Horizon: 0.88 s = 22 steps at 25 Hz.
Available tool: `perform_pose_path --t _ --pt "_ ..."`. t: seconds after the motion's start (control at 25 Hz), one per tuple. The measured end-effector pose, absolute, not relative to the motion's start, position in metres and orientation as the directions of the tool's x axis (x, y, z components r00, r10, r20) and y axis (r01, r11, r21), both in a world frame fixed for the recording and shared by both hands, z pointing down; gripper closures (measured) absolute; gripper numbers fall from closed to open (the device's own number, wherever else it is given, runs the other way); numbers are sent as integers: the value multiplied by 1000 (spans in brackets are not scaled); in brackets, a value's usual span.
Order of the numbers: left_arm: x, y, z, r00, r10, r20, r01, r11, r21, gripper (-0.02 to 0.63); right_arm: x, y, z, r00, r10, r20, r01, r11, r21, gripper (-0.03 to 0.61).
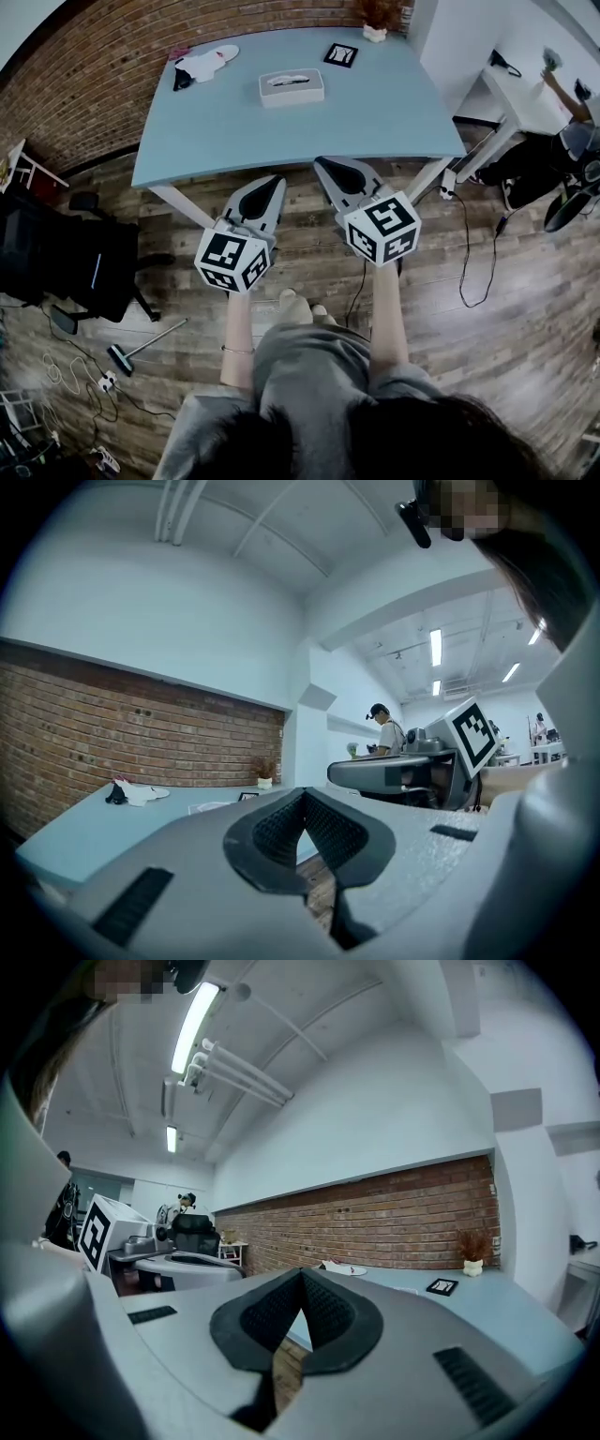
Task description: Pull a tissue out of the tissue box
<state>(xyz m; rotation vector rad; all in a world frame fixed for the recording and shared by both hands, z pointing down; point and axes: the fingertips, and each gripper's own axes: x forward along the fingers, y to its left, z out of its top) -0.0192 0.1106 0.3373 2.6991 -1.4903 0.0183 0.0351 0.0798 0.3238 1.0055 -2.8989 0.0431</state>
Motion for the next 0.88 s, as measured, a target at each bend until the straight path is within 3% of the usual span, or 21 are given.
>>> perform_pose_path --t 0.88 --pt "-46 25 351 544 -835 80 -839 -541 55 611 11 -11 336 -785 -614 88 -619 784 -50 580"
